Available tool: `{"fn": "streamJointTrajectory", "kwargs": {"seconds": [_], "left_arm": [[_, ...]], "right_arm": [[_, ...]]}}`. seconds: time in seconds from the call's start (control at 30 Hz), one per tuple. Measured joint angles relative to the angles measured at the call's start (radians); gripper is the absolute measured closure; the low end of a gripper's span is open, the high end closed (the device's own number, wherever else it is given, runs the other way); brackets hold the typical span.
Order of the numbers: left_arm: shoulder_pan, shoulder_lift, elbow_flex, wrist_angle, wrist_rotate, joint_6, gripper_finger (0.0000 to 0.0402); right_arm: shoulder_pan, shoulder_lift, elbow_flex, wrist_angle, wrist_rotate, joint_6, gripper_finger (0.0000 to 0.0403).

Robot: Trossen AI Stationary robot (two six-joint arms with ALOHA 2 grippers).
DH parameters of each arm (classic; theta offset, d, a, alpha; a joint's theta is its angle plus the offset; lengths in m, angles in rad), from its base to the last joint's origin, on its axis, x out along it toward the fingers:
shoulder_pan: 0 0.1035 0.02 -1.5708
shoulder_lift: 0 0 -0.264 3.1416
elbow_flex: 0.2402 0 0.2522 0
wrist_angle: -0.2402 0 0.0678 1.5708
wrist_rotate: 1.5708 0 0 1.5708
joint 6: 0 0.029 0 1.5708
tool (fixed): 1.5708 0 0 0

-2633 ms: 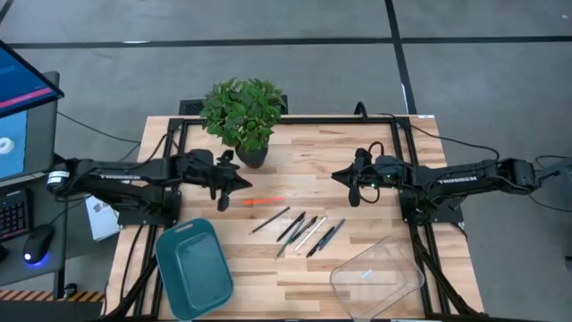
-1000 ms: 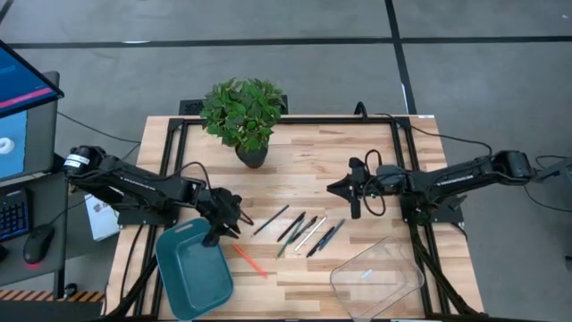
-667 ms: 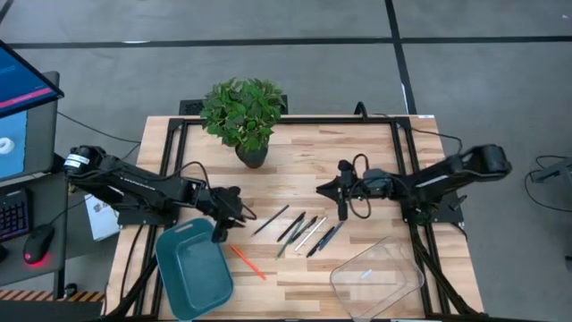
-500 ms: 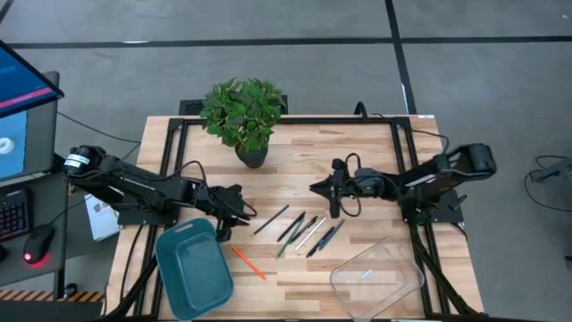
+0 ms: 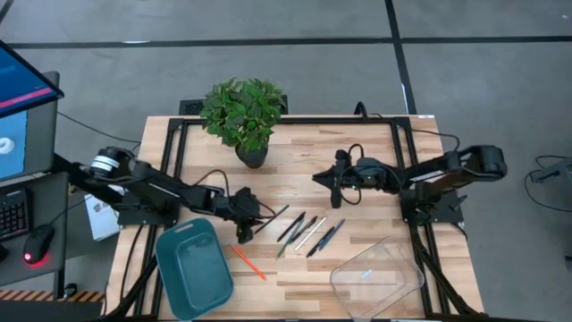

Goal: Sort pens & pencils
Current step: Put the black pencil into the blue bin

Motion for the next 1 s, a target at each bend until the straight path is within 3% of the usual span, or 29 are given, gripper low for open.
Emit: {"fn": "streamJointTrajectory", "kwargs": {"seconds": [0.43, 1.0], "left_arm": [[-0.076, 0.125, 0.081, -0.005, -0.239, -0.153, 0.0335], [-0.123, 0.124, 0.082, 0.002, -0.314, -0.286, 0.0335]], "right_arm": [[0.001, -0.030, 0.000, -0.072, -0.001, -0.025, 0.0337], [0.001, -0.029, 0.000, -0.072, -0.001, -0.025, 0.0337]]}}
